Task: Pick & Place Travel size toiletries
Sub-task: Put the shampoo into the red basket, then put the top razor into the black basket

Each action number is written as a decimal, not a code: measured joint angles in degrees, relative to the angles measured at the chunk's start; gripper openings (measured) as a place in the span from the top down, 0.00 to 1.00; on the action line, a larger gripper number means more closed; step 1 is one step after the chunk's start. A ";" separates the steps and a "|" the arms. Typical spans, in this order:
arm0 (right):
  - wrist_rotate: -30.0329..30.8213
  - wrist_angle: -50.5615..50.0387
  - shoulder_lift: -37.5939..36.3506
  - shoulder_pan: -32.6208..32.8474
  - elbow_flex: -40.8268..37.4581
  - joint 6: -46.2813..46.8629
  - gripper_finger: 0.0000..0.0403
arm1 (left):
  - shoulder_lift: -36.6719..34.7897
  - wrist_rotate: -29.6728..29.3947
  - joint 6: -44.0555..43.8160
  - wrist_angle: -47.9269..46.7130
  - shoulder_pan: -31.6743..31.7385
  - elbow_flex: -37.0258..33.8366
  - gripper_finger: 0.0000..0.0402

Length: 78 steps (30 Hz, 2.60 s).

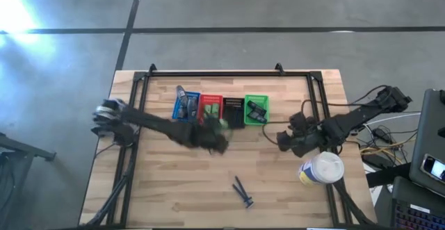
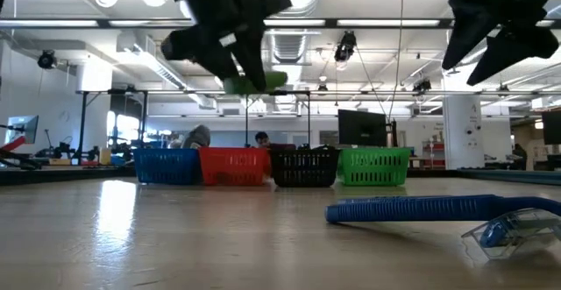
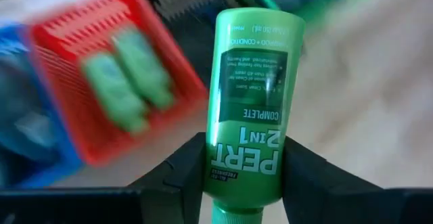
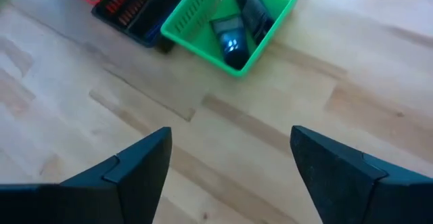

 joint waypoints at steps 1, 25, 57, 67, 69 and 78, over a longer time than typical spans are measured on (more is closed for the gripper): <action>-0.01 0.06 -0.29 -0.83 -0.01 -0.86 0.27 | -2.40 -0.24 -0.83 0.33 2.04 -1.10 0.63; -7.03 3.08 7.29 -5.52 -0.10 -6.87 0.15 | -6.86 12.65 0.06 21.26 22.19 -18.43 0.35; -32.89 33.57 35.83 -0.35 12.09 -18.09 0.25 | -16.83 5.07 6.32 9.21 -17.47 -15.55 0.29; -33.35 19.09 49.07 -0.47 27.92 -15.12 0.19 | -16.99 5.36 12.90 1.39 -21.36 -16.99 0.29; -34.55 17.14 51.42 -0.47 31.27 -13.54 0.18 | -17.31 5.38 15.01 1.42 -22.05 -17.97 0.29; -36.43 6.90 60.32 -0.08 43.59 -9.55 0.26 | -22.12 5.27 21.42 4.04 -22.29 -24.86 0.29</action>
